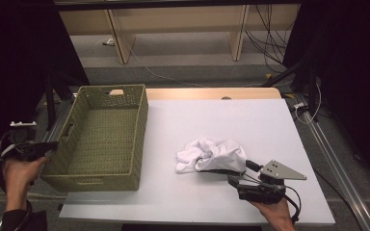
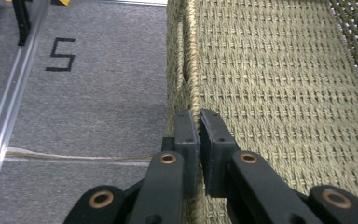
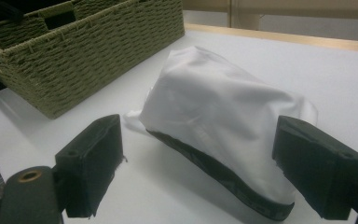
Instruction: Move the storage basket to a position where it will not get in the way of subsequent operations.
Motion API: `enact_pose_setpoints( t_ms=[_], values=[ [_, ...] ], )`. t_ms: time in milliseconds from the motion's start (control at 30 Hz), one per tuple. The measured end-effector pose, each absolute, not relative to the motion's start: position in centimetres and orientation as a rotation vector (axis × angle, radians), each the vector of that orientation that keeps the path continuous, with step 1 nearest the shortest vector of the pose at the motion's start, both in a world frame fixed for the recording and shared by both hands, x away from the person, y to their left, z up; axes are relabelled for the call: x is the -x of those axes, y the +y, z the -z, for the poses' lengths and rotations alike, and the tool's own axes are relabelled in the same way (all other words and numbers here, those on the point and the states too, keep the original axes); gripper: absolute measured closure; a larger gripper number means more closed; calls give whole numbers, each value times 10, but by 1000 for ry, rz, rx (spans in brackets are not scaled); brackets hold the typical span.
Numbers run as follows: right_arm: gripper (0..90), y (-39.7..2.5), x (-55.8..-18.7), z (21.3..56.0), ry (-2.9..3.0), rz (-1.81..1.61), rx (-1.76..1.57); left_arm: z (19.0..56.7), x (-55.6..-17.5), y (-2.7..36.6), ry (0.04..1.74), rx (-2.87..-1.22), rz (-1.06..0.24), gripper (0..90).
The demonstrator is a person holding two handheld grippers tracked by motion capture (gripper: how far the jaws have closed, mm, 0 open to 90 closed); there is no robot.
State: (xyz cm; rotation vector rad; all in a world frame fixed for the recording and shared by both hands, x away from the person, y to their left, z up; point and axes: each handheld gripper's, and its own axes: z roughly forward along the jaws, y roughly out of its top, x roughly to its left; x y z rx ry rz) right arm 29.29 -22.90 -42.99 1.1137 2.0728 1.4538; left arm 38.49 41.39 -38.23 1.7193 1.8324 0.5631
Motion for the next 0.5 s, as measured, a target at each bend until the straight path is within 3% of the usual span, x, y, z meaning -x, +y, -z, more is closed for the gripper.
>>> enact_pose_setpoints(
  t_ms=[500],
  values=[
    [171, -230, -292, 430, 2064, -1454, -1118, 382, -388, 415, 1860, -1700, -611, 846]
  ],
)
